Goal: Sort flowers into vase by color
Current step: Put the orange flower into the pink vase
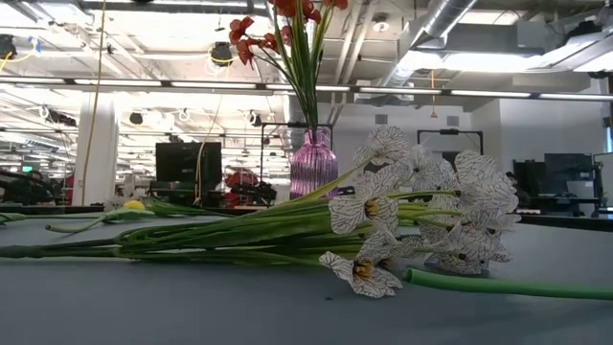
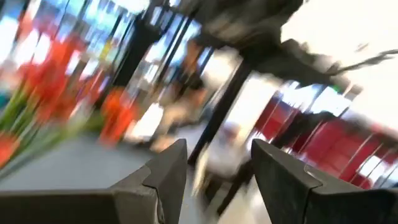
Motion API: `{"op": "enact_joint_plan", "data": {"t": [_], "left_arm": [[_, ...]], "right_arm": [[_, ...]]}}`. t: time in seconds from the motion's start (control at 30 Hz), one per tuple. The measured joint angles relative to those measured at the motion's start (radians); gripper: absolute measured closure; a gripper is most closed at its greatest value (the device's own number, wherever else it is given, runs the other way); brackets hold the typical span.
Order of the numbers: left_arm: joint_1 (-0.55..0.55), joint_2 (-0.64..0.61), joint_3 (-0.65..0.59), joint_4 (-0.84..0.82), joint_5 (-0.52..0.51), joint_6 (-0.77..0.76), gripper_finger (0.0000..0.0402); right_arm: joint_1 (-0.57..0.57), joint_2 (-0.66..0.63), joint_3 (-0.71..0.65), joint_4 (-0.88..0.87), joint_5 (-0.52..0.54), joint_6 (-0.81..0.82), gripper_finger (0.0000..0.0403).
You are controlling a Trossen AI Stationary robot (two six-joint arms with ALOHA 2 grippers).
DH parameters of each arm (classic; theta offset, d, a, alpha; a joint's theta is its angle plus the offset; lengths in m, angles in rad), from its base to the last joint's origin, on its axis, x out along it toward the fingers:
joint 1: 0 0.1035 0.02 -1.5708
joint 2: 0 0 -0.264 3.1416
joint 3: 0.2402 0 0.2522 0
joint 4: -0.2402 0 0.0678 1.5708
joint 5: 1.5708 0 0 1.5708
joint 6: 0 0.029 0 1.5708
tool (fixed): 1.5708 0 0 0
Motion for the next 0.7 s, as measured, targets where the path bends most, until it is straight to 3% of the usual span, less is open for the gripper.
{"op": "enact_joint_plan", "data": {"t": [0.07,0.2,0.5,0.7], "left_arm": [[-0.015,0.031,-0.022,0.172,-0.011,0.081,0.0235],[-0.039,0.089,-0.013,0.357,-0.046,0.221,0.0235],[-0.045,0.113,0.076,0.403,-0.127,0.415,0.0235],[-0.045,0.113,0.117,0.398,-0.149,0.519,0.0235]], "right_arm": [[-0.013,0.009,0.0,0.064,0.09,0.028,0.037],[-0.017,0.022,0.0,0.113,0.242,0.08,0.037],[-0.013,0.024,0.0,0.033,0.403,0.155,0.037],[-0.017,0.025,0.0,-0.007,0.442,0.181,0.037]]}}
